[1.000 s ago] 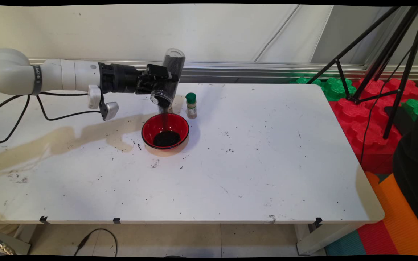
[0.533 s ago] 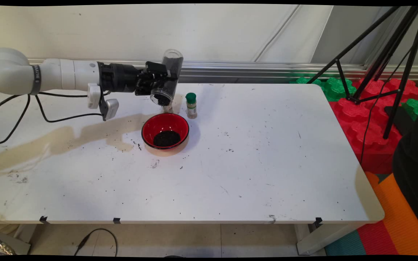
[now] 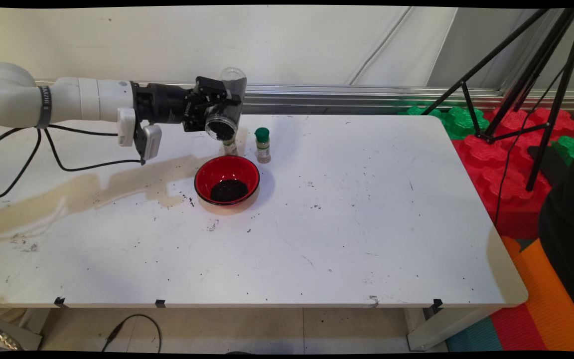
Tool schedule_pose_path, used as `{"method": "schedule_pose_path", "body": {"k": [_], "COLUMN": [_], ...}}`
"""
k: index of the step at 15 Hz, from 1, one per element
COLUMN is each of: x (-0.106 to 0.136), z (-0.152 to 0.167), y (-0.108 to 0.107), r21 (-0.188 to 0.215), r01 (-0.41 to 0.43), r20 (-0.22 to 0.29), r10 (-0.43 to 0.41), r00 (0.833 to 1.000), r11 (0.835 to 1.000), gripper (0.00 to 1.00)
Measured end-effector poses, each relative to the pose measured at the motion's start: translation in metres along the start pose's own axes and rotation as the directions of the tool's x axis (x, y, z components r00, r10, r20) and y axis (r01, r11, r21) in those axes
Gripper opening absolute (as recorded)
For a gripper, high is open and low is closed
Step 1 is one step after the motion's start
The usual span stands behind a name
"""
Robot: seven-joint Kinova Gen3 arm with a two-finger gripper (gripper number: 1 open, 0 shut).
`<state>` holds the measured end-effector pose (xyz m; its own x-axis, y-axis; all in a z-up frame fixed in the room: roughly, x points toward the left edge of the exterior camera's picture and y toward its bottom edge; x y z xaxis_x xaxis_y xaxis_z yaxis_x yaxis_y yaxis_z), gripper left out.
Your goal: Pour the black seasoning powder in the red bowl
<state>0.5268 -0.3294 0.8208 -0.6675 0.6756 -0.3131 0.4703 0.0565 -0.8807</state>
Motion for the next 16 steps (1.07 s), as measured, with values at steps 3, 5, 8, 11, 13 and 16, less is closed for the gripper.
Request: {"method": "schedule_pose_path", "body": {"k": [3, 5, 8, 11, 13, 16], "x": [-0.003, -0.005, -0.009, -0.013, -0.015, -0.019], "z": [-0.005, -0.008, -0.015, -0.022, -0.027, -0.034], "y": [-0.003, -0.005, -0.013, -0.022, -0.029, -0.043], "r21": [0.004, 0.008, 0.017, 0.026, 0.032, 0.039], "r01": [0.091, 0.138, 0.226, 0.298, 0.353, 0.442], "r20": [0.002, 0.002, -0.003, -0.01, -0.018, -0.036], "r10": [-0.091, -0.138, -0.226, -0.298, -0.352, -0.441], "r00": [0.996, 0.99, 0.974, 0.955, 0.936, 0.897], "r11": [0.996, 0.99, 0.974, 0.954, 0.935, 0.896], "gripper": [0.0, 0.0, 0.0, 0.0, 0.0, 0.0]}}
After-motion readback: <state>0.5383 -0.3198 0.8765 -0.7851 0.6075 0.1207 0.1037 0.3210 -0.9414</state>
